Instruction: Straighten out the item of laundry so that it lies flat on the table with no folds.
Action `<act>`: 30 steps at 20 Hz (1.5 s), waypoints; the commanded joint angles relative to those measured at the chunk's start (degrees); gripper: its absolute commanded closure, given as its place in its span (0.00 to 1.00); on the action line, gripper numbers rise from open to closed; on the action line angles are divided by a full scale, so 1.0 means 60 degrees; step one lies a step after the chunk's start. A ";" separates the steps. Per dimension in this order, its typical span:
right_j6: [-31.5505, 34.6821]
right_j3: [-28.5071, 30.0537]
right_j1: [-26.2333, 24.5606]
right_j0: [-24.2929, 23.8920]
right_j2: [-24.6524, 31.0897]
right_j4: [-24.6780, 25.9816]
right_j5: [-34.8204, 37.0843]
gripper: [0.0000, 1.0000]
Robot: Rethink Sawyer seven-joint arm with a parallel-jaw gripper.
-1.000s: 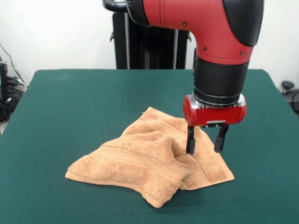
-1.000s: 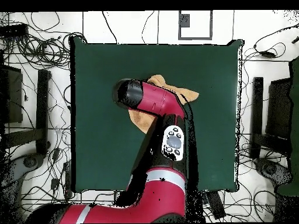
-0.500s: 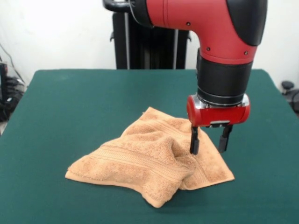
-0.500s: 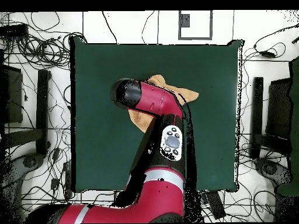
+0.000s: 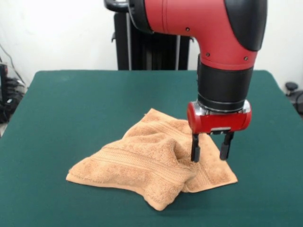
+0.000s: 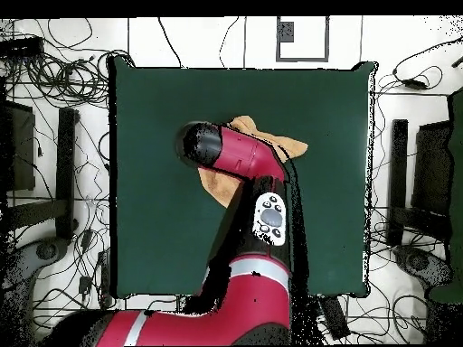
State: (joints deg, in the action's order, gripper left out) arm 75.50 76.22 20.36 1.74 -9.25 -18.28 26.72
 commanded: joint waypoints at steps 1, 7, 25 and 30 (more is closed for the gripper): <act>0.1404 0.0151 -0.1509 -0.0471 0.1711 0.0071 -0.0955 0.00; 0.1649 -0.0849 -0.2620 -0.0255 0.1233 0.0096 -0.0959 0.00; 0.1217 -0.0505 -0.2173 -0.0710 0.1145 0.0499 -0.0655 0.00; 0.0535 -0.0085 -0.1540 -0.1328 0.1175 0.0834 -0.0312 0.00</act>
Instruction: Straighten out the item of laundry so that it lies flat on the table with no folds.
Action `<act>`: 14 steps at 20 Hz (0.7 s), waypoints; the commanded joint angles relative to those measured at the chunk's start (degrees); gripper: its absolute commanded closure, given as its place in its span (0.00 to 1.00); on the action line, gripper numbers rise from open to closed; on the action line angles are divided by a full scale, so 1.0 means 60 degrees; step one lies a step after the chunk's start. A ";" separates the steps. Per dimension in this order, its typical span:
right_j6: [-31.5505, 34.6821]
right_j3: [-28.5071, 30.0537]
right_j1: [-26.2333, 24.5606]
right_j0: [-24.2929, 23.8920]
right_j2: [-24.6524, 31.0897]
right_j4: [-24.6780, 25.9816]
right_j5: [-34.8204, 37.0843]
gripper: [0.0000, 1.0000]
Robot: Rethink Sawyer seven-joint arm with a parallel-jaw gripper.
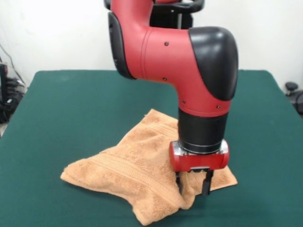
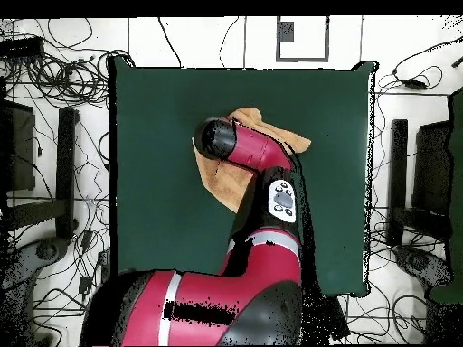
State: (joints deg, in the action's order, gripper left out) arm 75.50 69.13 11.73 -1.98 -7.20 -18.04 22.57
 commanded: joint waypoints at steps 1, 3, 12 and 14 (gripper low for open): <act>0.0470 0.1131 0.0003 -0.0812 0.0791 0.0836 0.0510 0.00; 0.0325 0.1241 0.0247 -0.1023 0.0727 0.0950 0.0737 0.00; -0.0137 0.2134 0.1214 -0.2077 0.1029 0.1773 0.0811 0.00; -0.0152 0.2360 0.1356 -0.2304 0.1191 0.1982 0.0657 0.00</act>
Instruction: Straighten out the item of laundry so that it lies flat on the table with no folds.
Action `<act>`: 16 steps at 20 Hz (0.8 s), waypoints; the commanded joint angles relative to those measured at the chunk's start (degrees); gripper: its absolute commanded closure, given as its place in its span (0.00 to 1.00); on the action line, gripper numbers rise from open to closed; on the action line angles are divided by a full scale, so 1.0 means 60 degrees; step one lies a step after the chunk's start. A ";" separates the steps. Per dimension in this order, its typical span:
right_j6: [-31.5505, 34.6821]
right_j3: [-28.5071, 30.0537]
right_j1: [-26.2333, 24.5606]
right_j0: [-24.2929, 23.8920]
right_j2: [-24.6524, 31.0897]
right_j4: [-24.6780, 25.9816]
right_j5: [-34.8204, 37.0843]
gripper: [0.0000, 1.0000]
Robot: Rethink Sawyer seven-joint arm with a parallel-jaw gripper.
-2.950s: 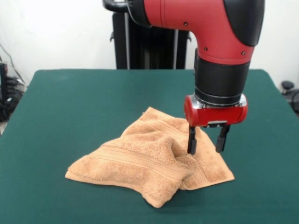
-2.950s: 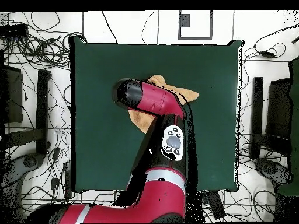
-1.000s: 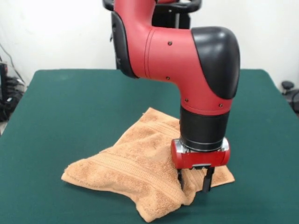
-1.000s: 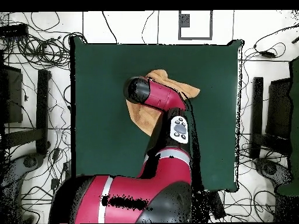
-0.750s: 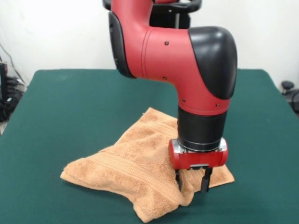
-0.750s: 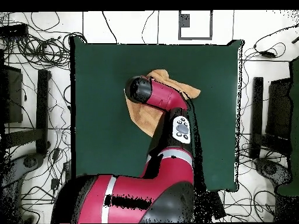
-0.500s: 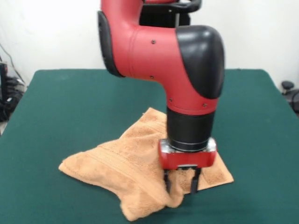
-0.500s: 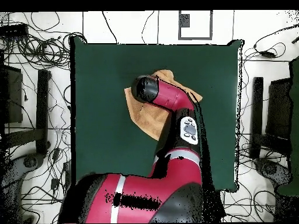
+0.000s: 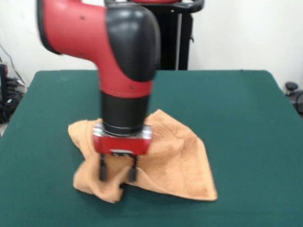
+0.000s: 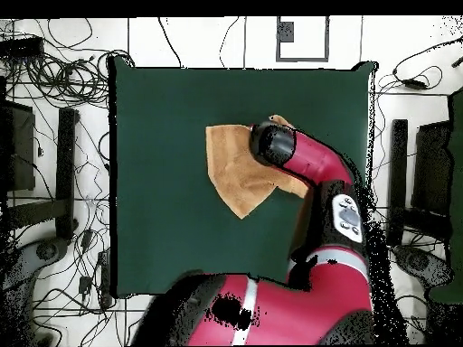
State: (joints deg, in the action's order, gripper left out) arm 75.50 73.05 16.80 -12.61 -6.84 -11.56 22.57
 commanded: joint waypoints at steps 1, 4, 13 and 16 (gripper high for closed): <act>-0.0129 0.1759 0.0531 -0.0610 0.1193 0.0993 0.0605 0.00; -0.0032 0.1851 0.0571 -0.0762 0.1345 0.1233 0.0502 0.00; 0.0516 0.1789 0.0625 -0.0617 0.1365 0.1572 0.0500 0.00; 0.0737 0.1775 0.0641 -0.0511 0.1331 0.1592 0.0513 0.00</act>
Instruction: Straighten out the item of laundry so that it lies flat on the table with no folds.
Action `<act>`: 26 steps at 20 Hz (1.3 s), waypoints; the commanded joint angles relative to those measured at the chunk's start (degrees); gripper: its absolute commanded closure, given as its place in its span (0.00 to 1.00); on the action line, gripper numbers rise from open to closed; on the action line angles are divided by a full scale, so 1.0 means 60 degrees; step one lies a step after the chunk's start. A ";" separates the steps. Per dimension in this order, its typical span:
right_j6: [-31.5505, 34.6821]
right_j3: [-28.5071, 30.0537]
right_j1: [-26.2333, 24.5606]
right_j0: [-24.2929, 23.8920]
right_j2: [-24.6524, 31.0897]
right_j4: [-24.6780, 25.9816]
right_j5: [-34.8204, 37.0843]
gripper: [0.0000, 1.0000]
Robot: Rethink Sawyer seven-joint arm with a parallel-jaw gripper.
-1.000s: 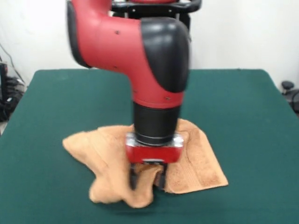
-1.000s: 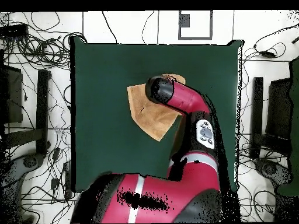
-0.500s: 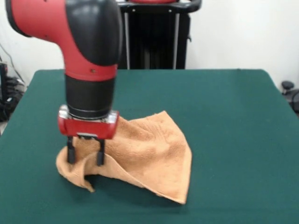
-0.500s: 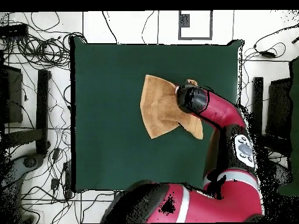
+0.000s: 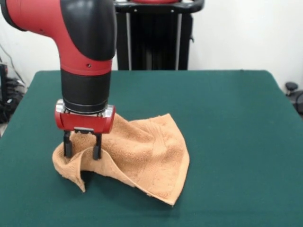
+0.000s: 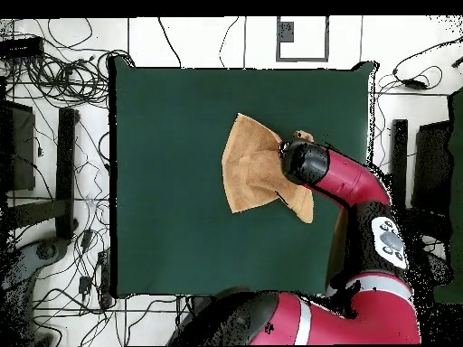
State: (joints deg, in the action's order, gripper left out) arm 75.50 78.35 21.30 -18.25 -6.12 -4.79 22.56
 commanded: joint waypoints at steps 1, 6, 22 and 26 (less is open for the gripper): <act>0.0863 0.0953 -0.0030 0.0481 0.1185 0.0403 0.0587 0.00; 0.1933 0.1147 0.0741 0.1070 0.0816 -0.0322 0.1690 0.00; 0.3449 0.0799 0.1067 0.1914 -0.0317 -0.1732 0.1966 0.00; 0.3303 0.0937 0.1108 0.1846 -0.0241 -0.1693 0.1920 0.00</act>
State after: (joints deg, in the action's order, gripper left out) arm 80.52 79.13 28.41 -7.96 -8.90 -13.07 28.55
